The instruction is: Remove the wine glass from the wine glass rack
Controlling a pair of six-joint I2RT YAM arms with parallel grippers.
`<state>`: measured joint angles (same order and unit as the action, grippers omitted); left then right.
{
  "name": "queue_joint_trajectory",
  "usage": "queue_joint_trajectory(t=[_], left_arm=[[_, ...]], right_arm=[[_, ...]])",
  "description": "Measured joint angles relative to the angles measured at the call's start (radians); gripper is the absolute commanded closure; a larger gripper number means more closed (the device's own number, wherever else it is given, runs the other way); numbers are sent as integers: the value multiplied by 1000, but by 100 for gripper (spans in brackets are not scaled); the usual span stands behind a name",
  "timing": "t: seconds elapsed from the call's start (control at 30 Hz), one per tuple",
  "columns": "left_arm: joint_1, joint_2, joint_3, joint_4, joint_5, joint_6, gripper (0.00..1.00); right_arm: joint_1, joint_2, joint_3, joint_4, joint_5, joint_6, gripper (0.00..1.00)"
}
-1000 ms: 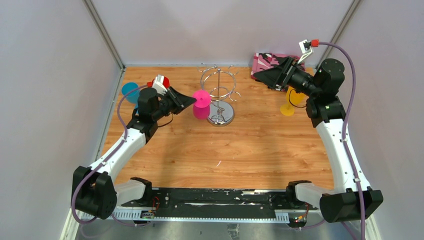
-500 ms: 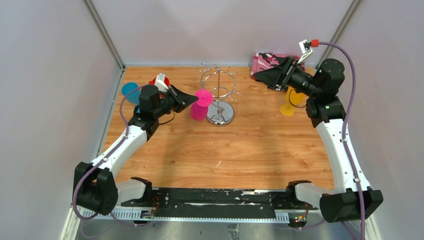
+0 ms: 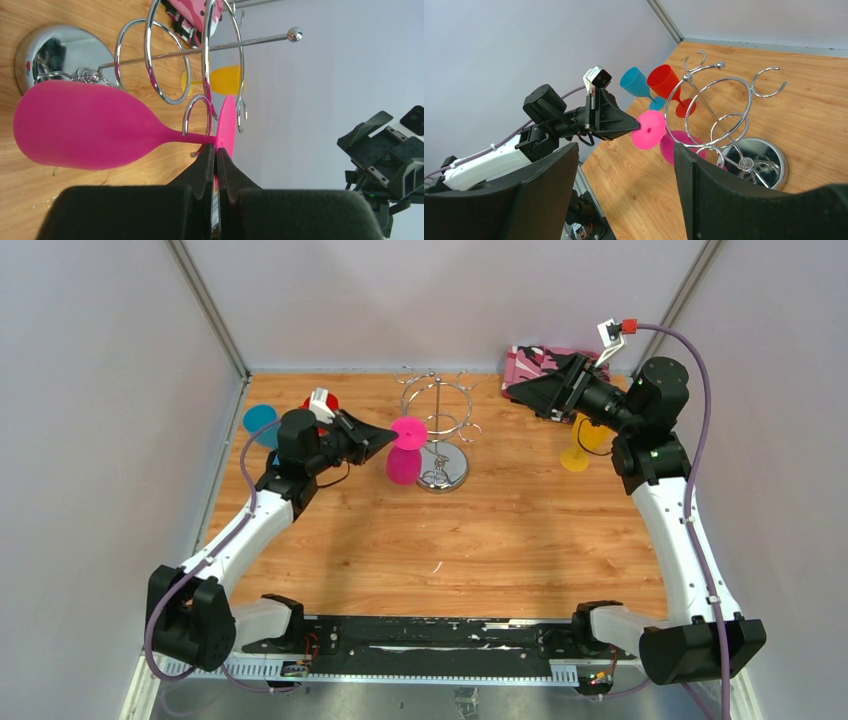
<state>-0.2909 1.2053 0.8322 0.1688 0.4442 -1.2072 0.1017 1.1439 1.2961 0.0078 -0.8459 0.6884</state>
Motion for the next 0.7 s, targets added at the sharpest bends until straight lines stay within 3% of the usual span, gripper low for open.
queue_joint_trajectory(t=[0.7], left_arm=[[73,-172,7,-180,-56,50,100]], right_arm=[[0,2,-16,31,-10,30,26]])
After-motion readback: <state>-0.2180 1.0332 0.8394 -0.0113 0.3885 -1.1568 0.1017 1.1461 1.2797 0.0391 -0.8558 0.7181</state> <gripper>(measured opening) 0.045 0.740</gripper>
